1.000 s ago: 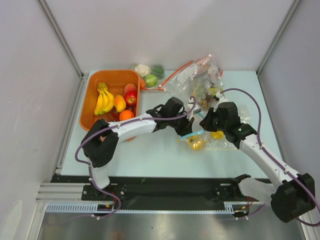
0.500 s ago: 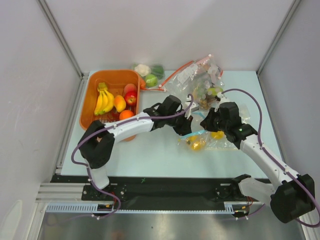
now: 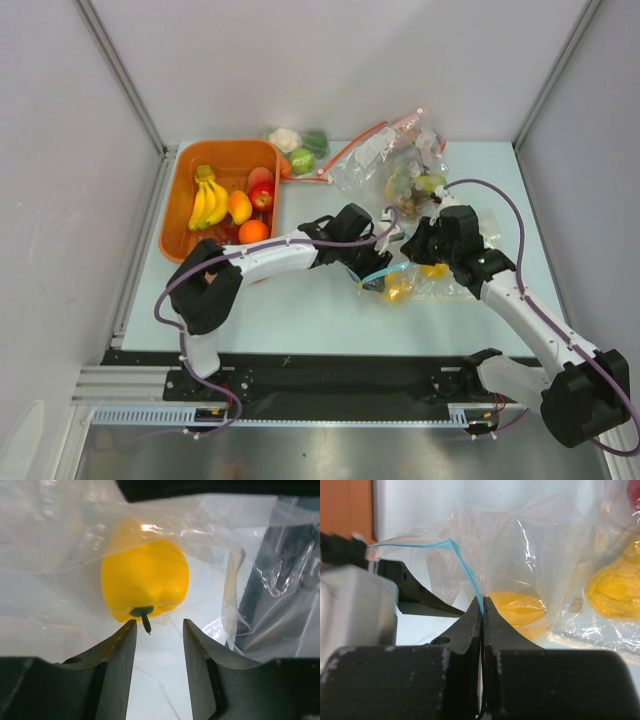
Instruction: Open the zip-top bag and remove the fake food
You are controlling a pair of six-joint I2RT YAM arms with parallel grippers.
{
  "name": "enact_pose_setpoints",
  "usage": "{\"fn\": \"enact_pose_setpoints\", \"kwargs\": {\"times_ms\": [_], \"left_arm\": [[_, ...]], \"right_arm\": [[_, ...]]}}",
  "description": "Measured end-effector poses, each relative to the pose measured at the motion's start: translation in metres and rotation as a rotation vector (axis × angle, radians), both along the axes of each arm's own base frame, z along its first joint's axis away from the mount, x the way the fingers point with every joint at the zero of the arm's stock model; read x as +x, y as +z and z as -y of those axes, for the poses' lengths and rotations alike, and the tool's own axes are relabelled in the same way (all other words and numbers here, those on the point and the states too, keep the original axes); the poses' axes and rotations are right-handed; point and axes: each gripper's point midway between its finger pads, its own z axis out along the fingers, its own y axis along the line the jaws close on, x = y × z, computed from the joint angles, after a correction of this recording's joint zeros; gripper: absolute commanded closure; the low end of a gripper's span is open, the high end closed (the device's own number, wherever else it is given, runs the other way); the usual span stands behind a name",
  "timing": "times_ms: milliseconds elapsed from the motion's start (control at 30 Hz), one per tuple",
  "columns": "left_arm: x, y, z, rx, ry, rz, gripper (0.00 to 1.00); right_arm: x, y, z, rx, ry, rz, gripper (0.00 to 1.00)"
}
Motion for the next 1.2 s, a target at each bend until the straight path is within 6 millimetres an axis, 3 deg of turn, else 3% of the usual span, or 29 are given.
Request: {"fn": "enact_pose_setpoints", "kwargs": {"times_ms": [200, 600, 700, 800, 833, 900, 1200], "left_arm": [[-0.008, -0.014, -0.005, 0.064, -0.029, 0.015, 0.53], [-0.003, -0.027, -0.002, 0.115, -0.028, 0.033, 0.53], [-0.003, -0.028, -0.001, 0.118, -0.03, 0.031, 0.6], [-0.003, -0.031, 0.001, 0.121, -0.03, 0.026, 0.78], [-0.004, -0.031, 0.0, 0.123, -0.031, 0.024, 0.89], [-0.005, -0.032, 0.0, 0.126, -0.033, 0.022, 0.98], [-0.006, -0.031, 0.0, 0.12, -0.036, 0.024, 1.0]], "right_arm": [[-0.001, -0.002, -0.001, 0.006, 0.007, -0.007, 1.0], [0.001, -0.001, 0.005, 0.009, -0.005, -0.007, 1.0], [0.002, -0.001, 0.006, 0.009, -0.003, -0.006, 1.0], [0.002, -0.001, 0.006, 0.012, -0.001, -0.007, 1.0], [0.002, -0.001, 0.006, 0.012, -0.001, -0.007, 1.0], [0.002, -0.001, 0.007, 0.012, -0.002, -0.007, 1.0], [0.001, -0.005, 0.008, 0.01, -0.006, -0.015, 1.0]]}}
